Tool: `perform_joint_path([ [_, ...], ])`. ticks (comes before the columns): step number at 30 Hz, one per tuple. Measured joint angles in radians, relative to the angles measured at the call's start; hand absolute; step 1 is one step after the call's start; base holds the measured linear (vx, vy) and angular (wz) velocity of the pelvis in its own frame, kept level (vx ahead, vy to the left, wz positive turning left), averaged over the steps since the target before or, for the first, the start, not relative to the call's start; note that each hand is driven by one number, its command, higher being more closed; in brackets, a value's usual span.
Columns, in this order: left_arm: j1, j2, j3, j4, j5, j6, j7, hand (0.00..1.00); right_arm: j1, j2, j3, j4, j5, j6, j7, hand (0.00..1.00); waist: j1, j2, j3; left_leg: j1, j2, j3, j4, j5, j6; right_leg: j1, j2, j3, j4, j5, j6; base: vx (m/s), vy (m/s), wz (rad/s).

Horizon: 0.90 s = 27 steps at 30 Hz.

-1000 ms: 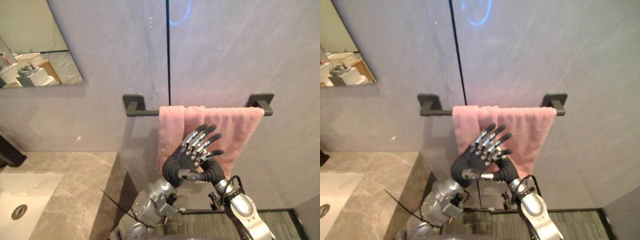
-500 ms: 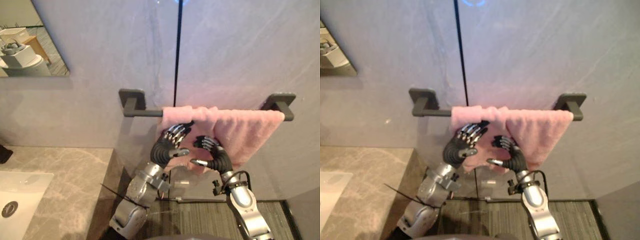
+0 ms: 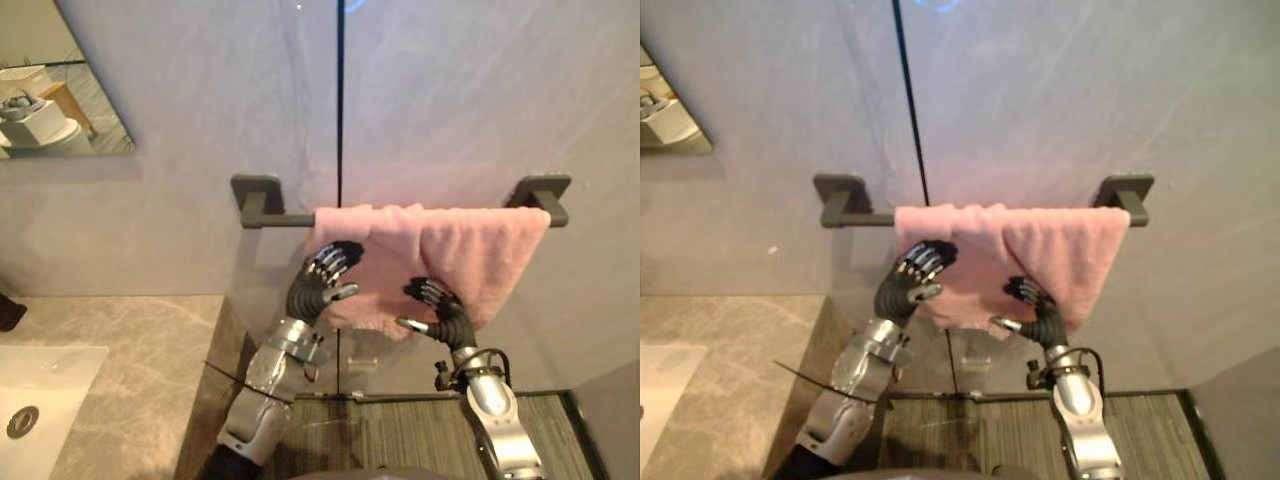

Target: Organize washtable

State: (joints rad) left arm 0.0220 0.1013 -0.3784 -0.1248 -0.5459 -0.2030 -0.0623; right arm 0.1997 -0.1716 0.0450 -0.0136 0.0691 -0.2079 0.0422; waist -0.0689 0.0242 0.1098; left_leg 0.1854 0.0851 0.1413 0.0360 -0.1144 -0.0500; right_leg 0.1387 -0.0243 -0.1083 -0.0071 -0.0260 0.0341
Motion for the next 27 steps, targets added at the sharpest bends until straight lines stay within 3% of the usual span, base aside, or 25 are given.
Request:
perform_joint_path([
  [12,0.167,-0.012,0.148,0.008,0.022,-0.001,-0.003,0.00,0.116,0.032,-0.169,0.001,0.003,0.000,-0.018,0.00,-0.002,-0.005,0.010,0.001,0.004,0.002,0.001,0.000,0.000,-0.002,0.004,0.006,0.003,0.001,-0.001,-0.02,-0.006,-0.01],
  [20,0.255,-0.023,0.156,0.073,0.041,0.000,-0.021,0.00,0.165,0.071,-0.170,0.071,0.002,0.013,-0.017,0.00,0.004,-0.011,0.014,0.005,0.007,0.005,0.000,-0.001,-0.001,-0.006,-0.005,0.008,0.034,-0.020,0.000,-0.02,-0.003,0.01],
  [27,0.289,-0.040,0.197,0.261,0.067,0.004,-0.018,0.00,0.196,0.089,-0.144,0.217,-0.002,0.025,-0.019,0.00,0.025,-0.015,0.015,0.018,0.016,0.028,-0.006,-0.003,-0.002,-0.041,-0.009,0.013,0.127,-0.070,-0.003,-0.02,-0.009,-0.04],
])
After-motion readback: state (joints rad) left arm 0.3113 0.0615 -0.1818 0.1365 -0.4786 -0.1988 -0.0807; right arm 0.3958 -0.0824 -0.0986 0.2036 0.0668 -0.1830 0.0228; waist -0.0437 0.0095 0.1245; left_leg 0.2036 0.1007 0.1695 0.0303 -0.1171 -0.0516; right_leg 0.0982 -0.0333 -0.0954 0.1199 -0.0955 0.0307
